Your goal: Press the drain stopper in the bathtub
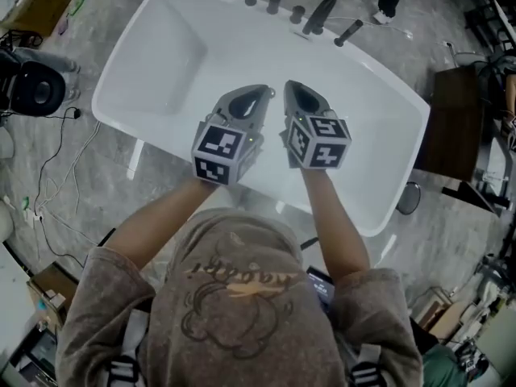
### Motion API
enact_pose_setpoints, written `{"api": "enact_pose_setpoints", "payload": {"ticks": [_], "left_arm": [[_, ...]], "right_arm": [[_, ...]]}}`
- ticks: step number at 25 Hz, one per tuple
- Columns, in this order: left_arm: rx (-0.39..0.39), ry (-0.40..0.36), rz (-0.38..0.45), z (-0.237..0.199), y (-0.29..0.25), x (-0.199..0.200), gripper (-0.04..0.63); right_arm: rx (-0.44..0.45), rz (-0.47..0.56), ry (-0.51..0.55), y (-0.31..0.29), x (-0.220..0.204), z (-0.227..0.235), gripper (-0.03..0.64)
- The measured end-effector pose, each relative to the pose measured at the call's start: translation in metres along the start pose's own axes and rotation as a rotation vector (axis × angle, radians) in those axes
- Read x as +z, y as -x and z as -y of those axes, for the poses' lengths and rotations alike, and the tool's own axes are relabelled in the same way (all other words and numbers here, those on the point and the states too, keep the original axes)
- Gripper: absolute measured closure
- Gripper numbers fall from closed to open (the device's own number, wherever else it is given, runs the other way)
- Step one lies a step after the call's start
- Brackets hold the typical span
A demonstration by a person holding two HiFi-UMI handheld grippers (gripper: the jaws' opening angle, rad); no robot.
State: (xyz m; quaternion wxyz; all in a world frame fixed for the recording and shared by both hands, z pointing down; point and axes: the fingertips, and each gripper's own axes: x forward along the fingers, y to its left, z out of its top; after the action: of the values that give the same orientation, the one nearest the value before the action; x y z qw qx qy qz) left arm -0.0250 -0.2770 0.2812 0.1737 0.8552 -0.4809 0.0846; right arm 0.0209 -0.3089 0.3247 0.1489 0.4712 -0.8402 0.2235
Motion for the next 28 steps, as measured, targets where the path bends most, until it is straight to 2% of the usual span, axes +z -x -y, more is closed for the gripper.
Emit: {"api": "enact_pose_setpoints", "payload": {"ticks": [3,8,20,28], "left_arm": [[-0.022,-0.008,0.001,0.011,0.015,0.008,0.593],[-0.07,-0.024,-0.008,0.029,0.037,0.013,0.593],[-0.158,-0.065,0.049,0.058,0.068,0.032,0.594],[-0.224,-0.102,0.076,0.073,0.076,0.038,0.594]], "right_arm": [[0.027,0.019,0.039,0.025,0.005,-0.017,0.617],[0.059,0.051,0.047,0.059,0.011,-0.036,0.617],[0.092,0.143,0.072,0.125,0.028,-0.054,0.617],[0.21,0.277,0.132,0.153,0.044,-0.079,0.617]]}}
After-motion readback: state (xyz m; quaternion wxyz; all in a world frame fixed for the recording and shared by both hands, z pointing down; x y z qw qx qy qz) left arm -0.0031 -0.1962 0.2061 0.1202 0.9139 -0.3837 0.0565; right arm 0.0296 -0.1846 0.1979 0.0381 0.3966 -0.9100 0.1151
